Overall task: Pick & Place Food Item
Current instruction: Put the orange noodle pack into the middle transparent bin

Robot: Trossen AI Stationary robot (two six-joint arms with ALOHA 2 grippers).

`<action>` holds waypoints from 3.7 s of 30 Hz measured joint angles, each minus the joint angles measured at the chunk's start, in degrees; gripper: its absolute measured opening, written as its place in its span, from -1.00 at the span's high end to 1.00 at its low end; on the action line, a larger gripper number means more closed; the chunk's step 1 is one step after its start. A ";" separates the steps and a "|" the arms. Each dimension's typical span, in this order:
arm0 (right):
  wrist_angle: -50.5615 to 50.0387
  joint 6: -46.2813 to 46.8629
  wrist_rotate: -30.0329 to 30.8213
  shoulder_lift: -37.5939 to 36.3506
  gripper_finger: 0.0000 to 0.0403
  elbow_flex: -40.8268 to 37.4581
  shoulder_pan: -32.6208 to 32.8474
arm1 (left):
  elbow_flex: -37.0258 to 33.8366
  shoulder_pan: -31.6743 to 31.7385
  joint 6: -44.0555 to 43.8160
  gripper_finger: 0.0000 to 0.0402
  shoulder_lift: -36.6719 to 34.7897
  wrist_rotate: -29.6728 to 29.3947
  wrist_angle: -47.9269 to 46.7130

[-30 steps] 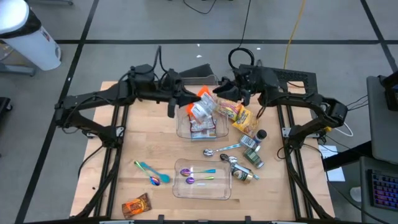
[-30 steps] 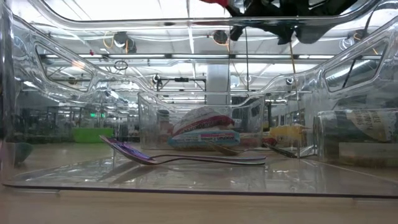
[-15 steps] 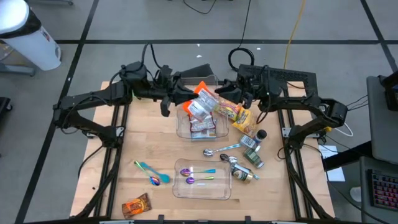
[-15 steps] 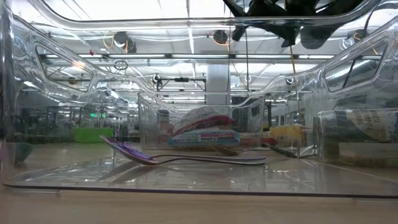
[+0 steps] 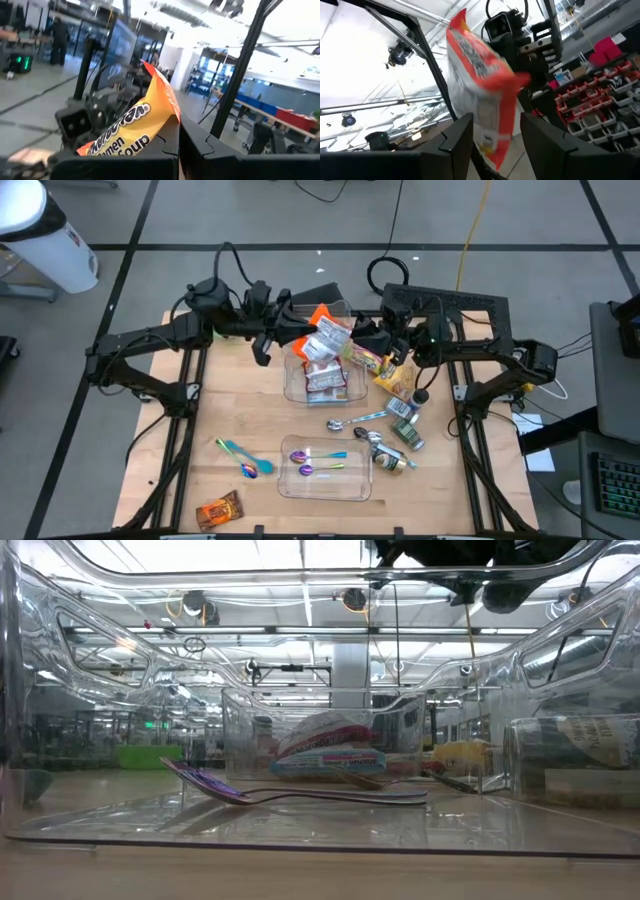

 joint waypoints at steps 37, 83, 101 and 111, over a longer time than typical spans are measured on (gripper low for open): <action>2.96 4.96 -2.77 0.00 0.96 1.22 1.48 | 0.04 0.02 -2.33 1.00 4.34 1.12 1.56; -42.50 -3.74 -7.50 -8.11 1.00 1.38 0.61 | -12.44 0.57 -3.14 0.98 2.84 -7.28 -18.94; -53.98 -8.75 -4.71 -7.86 1.00 1.20 0.48 | -16.15 -0.78 -4.38 0.93 2.62 -8.71 -17.60; -55.07 -8.84 -4.89 -7.89 1.00 1.20 0.48 | -19.73 -0.87 -6.41 0.97 2.73 -9.51 -14.69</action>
